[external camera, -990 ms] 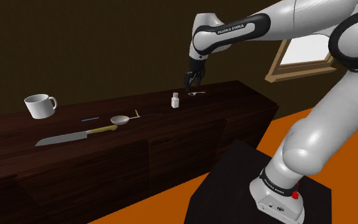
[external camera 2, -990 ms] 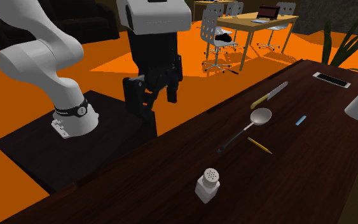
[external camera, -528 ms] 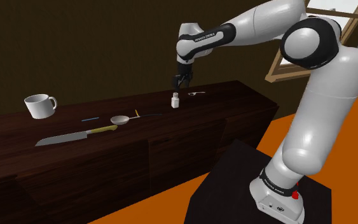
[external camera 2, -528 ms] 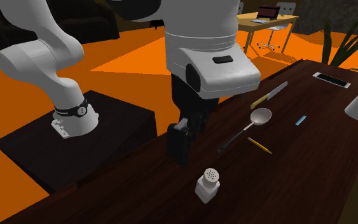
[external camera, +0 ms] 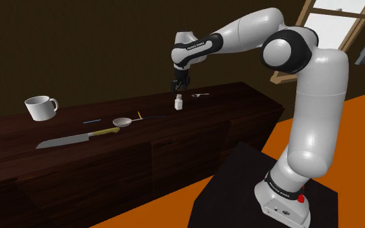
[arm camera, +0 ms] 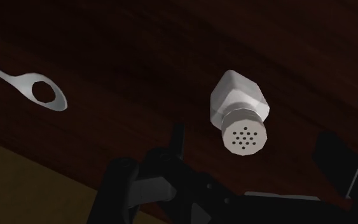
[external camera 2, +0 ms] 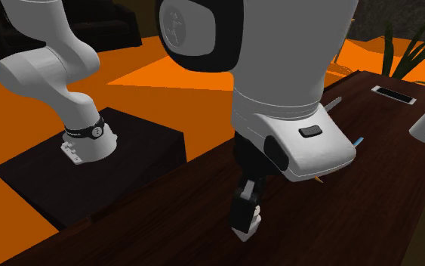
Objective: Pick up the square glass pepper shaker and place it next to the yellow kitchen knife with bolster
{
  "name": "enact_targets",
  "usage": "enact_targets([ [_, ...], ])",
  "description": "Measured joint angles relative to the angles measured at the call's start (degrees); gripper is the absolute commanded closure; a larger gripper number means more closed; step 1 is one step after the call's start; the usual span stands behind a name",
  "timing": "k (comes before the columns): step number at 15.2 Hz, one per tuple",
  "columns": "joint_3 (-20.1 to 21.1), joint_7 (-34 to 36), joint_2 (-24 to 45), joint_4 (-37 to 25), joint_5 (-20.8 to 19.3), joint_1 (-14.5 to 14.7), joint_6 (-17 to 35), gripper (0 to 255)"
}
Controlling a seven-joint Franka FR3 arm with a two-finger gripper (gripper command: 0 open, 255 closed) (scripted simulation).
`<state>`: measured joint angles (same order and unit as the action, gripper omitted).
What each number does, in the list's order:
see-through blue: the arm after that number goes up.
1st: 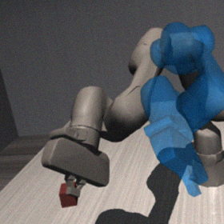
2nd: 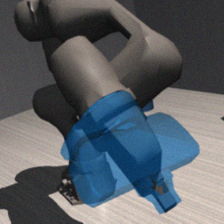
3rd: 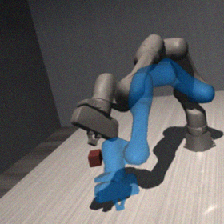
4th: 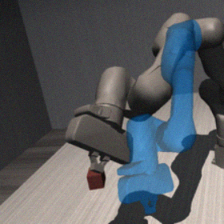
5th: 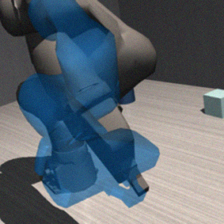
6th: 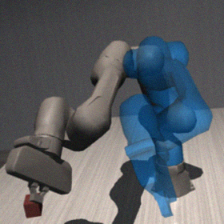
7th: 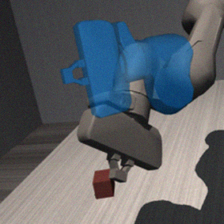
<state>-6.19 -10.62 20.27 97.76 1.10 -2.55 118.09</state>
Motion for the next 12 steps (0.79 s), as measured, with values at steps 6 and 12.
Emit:
enact_targets([
  [6,0.06,-0.09,1.32,1.75,0.16,-0.05,3.06,0],
  [12,0.07,-0.10,1.42,1.71,0.17,-0.07,3.14,255],
])
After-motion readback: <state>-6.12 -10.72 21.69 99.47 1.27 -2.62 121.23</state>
